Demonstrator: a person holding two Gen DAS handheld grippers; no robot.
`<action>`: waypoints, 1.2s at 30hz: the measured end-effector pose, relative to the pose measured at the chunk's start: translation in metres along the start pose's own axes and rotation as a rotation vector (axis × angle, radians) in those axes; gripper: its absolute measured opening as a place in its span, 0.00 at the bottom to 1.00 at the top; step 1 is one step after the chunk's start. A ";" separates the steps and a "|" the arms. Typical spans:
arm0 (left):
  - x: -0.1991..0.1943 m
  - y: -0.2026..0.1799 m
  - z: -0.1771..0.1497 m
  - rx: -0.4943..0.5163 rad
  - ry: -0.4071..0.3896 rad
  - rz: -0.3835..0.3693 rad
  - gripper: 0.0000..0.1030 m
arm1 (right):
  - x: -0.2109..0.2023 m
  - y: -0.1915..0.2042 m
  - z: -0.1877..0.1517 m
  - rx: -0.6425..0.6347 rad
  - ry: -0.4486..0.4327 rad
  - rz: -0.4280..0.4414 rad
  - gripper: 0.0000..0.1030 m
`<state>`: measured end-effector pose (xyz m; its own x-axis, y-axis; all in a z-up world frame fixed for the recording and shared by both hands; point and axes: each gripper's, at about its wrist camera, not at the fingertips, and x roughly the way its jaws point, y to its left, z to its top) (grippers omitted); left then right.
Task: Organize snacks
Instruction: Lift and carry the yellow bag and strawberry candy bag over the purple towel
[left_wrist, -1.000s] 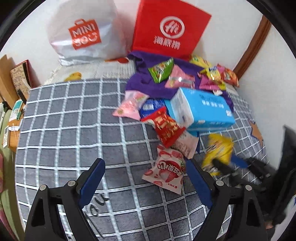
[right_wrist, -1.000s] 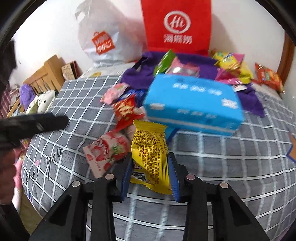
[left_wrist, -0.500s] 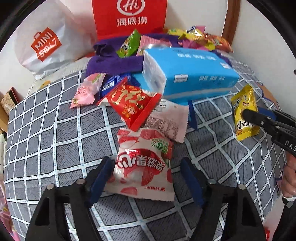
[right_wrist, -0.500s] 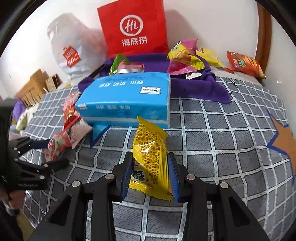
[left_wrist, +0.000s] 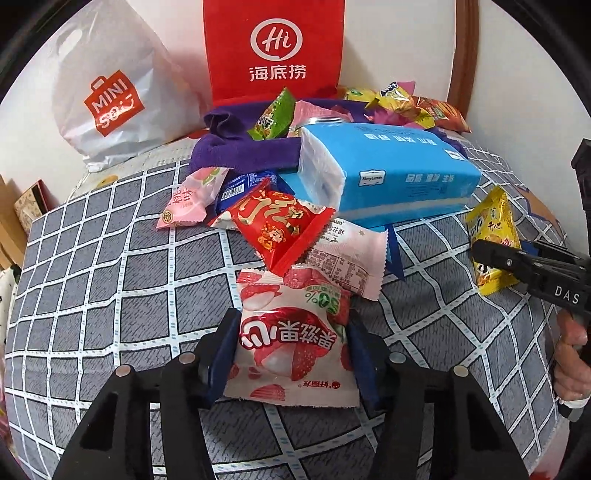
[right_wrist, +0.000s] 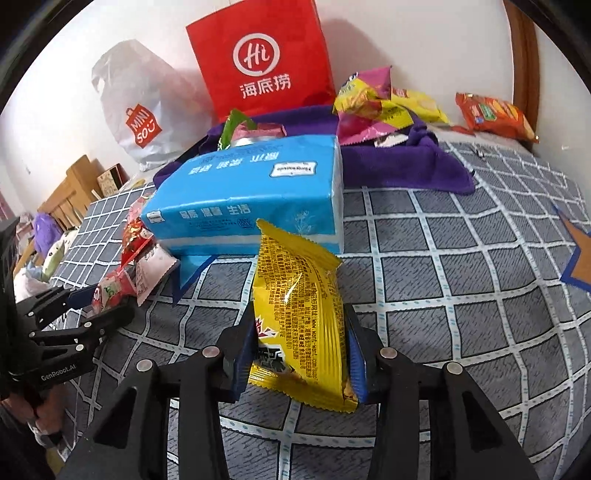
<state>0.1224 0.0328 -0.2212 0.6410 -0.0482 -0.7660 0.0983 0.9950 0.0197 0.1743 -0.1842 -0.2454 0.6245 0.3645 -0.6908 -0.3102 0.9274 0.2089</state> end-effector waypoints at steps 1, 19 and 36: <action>0.000 0.000 0.000 0.001 0.000 0.003 0.52 | 0.000 0.000 0.000 -0.004 0.002 0.001 0.41; 0.001 0.003 0.001 -0.018 -0.001 -0.017 0.52 | 0.001 -0.001 0.000 0.004 0.000 -0.002 0.41; 0.000 0.001 0.001 -0.016 -0.004 -0.010 0.50 | 0.000 -0.003 0.000 0.014 -0.003 0.005 0.41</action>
<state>0.1232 0.0333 -0.2204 0.6432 -0.0584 -0.7635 0.0923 0.9957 0.0016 0.1751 -0.1870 -0.2465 0.6248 0.3691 -0.6880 -0.3032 0.9268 0.2218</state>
